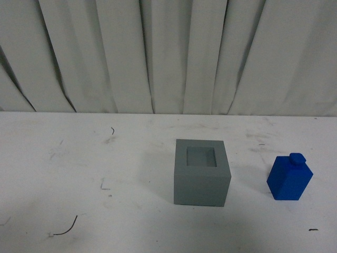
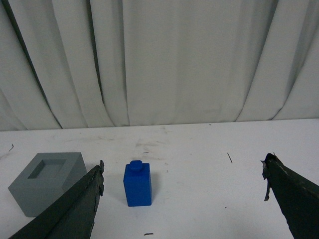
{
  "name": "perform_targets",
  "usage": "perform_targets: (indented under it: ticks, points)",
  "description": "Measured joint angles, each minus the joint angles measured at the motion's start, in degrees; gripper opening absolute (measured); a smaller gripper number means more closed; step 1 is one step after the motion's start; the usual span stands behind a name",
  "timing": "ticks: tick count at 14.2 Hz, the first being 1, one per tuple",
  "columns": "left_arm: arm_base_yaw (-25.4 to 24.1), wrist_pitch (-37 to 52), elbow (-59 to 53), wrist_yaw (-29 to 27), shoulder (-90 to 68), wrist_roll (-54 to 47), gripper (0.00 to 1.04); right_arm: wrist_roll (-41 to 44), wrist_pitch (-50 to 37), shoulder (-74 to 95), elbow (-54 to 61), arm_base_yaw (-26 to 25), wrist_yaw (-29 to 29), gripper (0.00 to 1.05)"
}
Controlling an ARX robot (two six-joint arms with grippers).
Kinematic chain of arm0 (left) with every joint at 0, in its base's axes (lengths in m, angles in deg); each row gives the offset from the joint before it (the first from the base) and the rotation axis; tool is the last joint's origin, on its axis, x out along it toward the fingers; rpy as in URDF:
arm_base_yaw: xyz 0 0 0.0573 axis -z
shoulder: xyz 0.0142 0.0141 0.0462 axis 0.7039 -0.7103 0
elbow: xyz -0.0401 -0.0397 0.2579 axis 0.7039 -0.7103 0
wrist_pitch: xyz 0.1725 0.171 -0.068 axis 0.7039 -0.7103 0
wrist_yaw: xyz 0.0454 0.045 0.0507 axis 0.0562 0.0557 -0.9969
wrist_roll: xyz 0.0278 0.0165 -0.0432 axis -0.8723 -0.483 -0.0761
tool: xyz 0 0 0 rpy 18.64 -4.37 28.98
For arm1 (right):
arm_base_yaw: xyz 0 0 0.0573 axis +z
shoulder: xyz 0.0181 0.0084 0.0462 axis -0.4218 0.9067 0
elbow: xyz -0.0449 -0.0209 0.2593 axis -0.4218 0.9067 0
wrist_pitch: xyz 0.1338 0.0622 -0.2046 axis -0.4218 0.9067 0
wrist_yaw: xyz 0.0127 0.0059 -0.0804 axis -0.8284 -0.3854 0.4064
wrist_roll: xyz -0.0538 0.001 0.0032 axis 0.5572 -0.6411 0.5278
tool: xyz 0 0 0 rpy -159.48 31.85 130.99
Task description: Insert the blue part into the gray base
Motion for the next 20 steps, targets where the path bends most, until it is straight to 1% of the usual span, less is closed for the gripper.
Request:
perform_targets:
  ticks: [13, 14, 16, 17, 18, 20]
  points:
    - [0.0, 0.0, 0.0, 0.0, 0.0, 0.0, 0.98, 0.0, -0.5, 0.2, 0.0, 0.0, 0.0, 0.98]
    - [0.0, 0.0, 0.0, 0.0, 0.0, 0.0, 0.98, 0.0, -3.5, 1.7, 0.0, -0.1, -0.1, 0.98]
    - [0.0, 0.0, 0.0, 0.0, 0.0, 0.0, 0.98, 0.3, -11.8, 10.1, -0.1, -1.2, -2.0, 0.98]
    - [0.0, 0.0, 0.0, 0.0, 0.0, 0.0, 0.98, 0.8, -17.6, 16.1, -0.2, -2.1, -3.1, 0.98]
    - [0.0, 0.0, 0.0, 0.0, 0.0, 0.0, 0.98, 1.2, -21.4, 20.0, -0.5, -2.9, -3.9, 0.98]
    - [0.0, 0.0, 0.0, 0.0, 0.0, 0.0, 0.98, 2.1, -34.0, 33.6, -3.7, -4.9, -6.0, 0.98]
